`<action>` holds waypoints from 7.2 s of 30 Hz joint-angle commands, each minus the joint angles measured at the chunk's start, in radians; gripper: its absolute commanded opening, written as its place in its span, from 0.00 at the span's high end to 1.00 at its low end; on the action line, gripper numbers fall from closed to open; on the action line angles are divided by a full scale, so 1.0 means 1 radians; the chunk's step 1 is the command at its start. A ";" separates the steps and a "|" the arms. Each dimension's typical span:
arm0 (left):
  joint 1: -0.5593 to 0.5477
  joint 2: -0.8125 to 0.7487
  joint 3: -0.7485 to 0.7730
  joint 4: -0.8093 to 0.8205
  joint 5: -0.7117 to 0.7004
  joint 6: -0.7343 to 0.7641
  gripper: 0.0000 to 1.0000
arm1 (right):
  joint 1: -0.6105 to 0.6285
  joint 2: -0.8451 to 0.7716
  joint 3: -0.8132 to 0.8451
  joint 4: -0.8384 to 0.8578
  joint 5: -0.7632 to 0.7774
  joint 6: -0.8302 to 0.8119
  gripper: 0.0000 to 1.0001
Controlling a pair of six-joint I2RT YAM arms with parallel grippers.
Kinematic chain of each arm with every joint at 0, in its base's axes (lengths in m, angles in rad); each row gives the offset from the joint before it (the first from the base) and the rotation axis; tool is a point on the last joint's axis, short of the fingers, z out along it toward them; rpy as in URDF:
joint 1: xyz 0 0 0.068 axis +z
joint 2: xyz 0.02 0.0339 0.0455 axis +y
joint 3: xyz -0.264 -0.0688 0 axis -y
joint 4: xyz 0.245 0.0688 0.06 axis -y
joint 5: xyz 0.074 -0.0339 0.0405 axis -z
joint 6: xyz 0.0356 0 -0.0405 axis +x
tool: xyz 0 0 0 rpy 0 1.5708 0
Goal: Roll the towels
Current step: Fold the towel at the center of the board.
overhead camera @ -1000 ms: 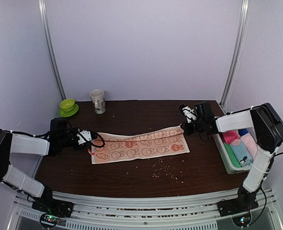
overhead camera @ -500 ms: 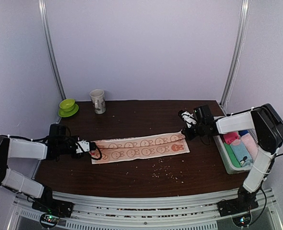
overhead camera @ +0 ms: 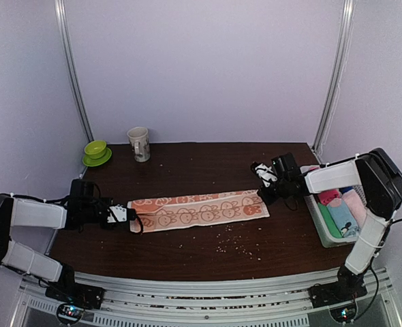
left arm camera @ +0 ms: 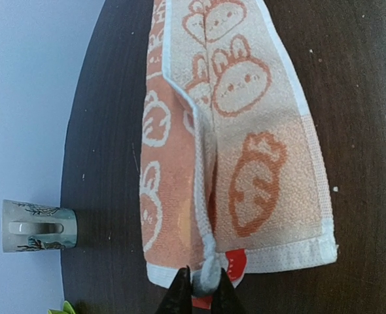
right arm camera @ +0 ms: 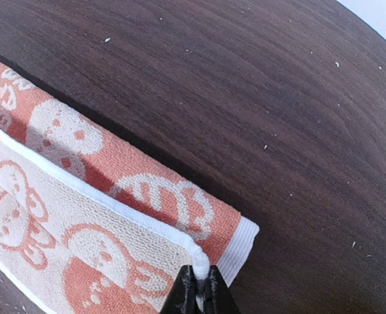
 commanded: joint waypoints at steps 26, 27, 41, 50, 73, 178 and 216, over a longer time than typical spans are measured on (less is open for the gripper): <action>0.009 -0.012 -0.035 -0.113 0.014 0.116 0.88 | 0.085 -0.117 -0.119 -0.058 0.181 0.030 0.85; 0.009 -0.013 -0.035 -0.120 0.017 0.121 0.88 | 0.087 -0.112 -0.119 -0.058 0.191 0.033 0.85; 0.008 -0.019 -0.040 -0.086 0.008 0.098 0.84 | 0.097 -0.107 -0.114 -0.052 0.211 0.037 0.85; -0.003 0.000 -0.041 -0.066 -0.011 0.096 0.65 | 0.102 -0.107 -0.097 -0.070 0.205 0.034 0.85; -0.070 0.013 -0.054 -0.024 -0.055 0.121 0.74 | 0.106 -0.096 -0.089 -0.073 0.200 0.037 0.85; -0.026 -0.112 0.030 -0.342 0.116 0.132 1.00 | 0.128 -0.090 -0.112 -0.142 0.315 0.030 0.96; -0.025 -0.124 -0.015 -0.380 0.033 0.242 1.00 | 0.153 -0.080 -0.121 -0.177 0.356 0.030 0.95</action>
